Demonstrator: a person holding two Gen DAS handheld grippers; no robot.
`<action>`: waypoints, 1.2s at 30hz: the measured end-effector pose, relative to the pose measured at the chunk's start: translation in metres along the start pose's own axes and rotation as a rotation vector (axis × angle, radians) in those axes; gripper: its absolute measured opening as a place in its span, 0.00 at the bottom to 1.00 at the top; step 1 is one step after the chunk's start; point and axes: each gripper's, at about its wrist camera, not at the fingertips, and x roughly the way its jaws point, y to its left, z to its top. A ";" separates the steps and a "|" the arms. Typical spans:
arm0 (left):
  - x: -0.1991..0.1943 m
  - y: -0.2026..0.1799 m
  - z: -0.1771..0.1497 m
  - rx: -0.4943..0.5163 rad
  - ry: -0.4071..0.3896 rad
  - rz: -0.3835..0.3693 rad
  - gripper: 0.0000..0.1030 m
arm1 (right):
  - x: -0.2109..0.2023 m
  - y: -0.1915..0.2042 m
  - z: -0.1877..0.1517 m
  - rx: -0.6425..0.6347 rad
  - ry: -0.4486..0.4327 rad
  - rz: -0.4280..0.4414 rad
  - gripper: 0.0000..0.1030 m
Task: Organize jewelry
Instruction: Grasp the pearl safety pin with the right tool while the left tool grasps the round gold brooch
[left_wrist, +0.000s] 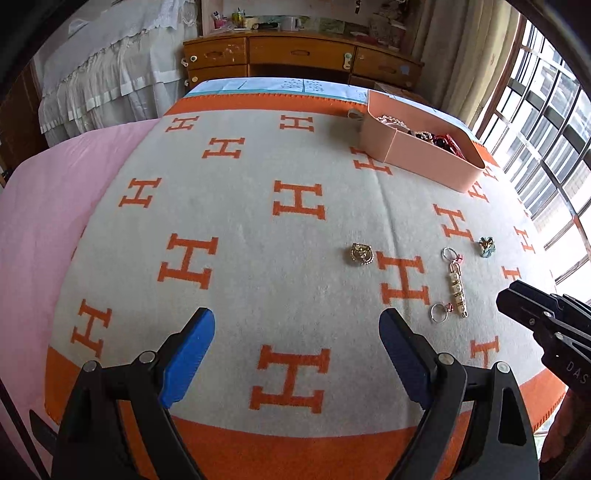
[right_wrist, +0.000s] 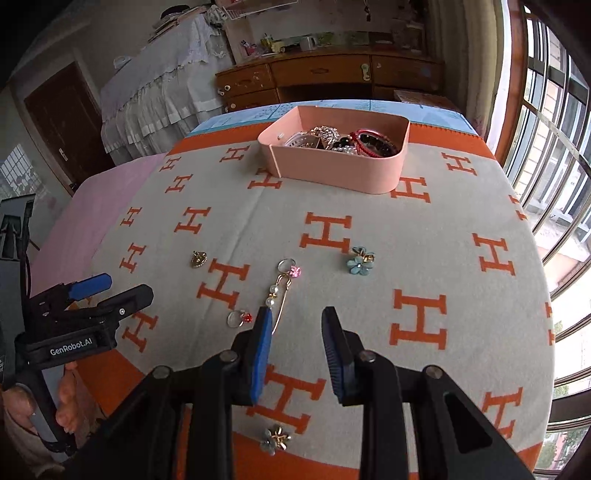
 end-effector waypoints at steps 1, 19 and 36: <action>0.001 0.001 -0.001 0.001 0.001 -0.001 0.87 | 0.005 0.004 0.000 -0.017 0.010 -0.006 0.27; 0.013 0.009 -0.001 -0.011 0.015 -0.029 0.87 | 0.050 0.031 0.005 -0.153 0.029 -0.158 0.07; 0.033 -0.030 0.026 0.020 -0.052 -0.024 0.77 | 0.025 -0.035 -0.014 0.109 -0.001 0.038 0.07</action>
